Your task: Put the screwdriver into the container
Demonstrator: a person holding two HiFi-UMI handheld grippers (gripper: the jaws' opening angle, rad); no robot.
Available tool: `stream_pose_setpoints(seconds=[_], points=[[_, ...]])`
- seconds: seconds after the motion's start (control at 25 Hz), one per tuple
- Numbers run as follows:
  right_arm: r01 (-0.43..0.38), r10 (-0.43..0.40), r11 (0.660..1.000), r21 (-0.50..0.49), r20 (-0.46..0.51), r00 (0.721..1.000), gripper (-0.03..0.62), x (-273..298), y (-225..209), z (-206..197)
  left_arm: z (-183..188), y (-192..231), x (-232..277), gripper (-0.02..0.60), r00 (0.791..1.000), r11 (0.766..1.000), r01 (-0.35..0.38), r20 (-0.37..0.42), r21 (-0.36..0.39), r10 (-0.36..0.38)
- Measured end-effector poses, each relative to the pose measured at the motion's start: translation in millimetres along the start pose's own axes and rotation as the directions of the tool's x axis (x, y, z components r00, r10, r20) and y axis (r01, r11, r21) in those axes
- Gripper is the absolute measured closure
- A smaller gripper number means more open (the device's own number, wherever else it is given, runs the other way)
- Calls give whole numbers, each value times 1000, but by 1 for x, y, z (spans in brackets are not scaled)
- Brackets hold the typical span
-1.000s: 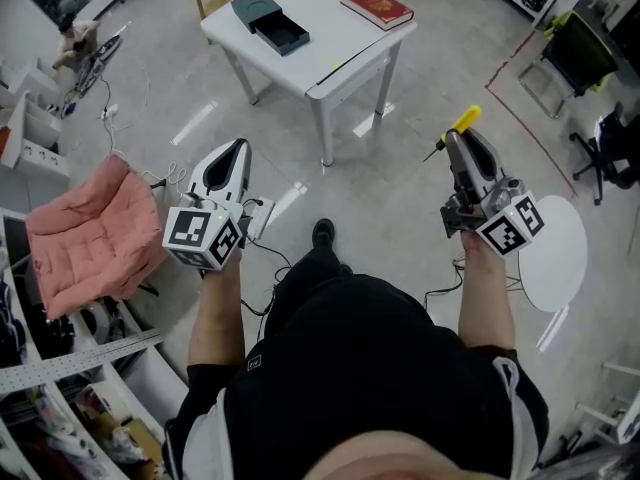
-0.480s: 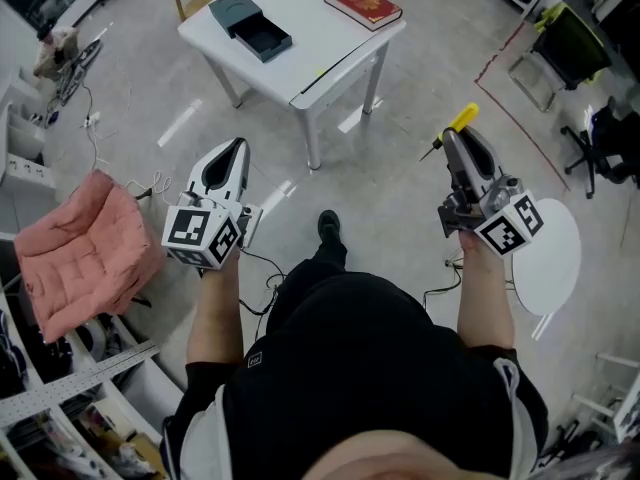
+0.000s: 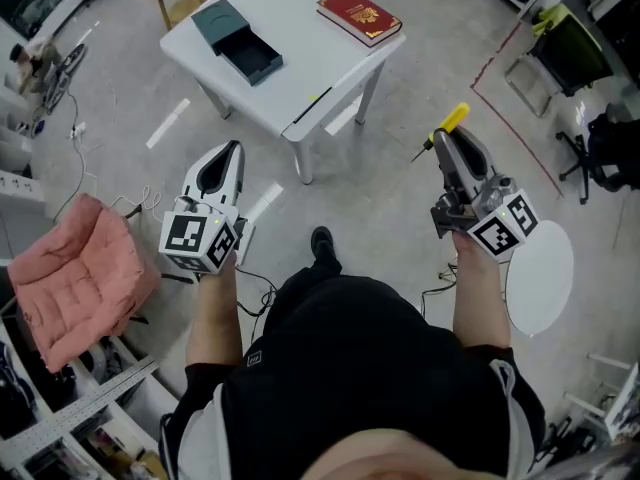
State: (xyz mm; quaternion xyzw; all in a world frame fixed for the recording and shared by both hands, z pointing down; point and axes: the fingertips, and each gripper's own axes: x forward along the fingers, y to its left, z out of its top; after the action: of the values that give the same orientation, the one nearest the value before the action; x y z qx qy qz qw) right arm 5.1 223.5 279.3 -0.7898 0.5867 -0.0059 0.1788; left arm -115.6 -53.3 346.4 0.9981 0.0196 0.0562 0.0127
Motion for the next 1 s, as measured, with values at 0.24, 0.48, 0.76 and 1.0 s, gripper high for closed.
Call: stream_pose_setpoints(seconds=[0.24,0.48,0.76,1.0], points=[[10,-10,1000,11,-32,999,516,53,-41,-6,3,31,57,563,1000,1000,28,-6,-1,-28],[-19,22,999,26,-103,994,516,111,-58,-25,0,58,89,563,999,999,34,20,-35,-34],[-86,89,996,35,-136,987,516,157,-58,-31,-10,83,91,563,1000,998,-7,10,-68,7],[-145,153,987,64,-137,979,516,180,-75,-32,-9,97,97,563,997,994,-79,15,-74,80]])
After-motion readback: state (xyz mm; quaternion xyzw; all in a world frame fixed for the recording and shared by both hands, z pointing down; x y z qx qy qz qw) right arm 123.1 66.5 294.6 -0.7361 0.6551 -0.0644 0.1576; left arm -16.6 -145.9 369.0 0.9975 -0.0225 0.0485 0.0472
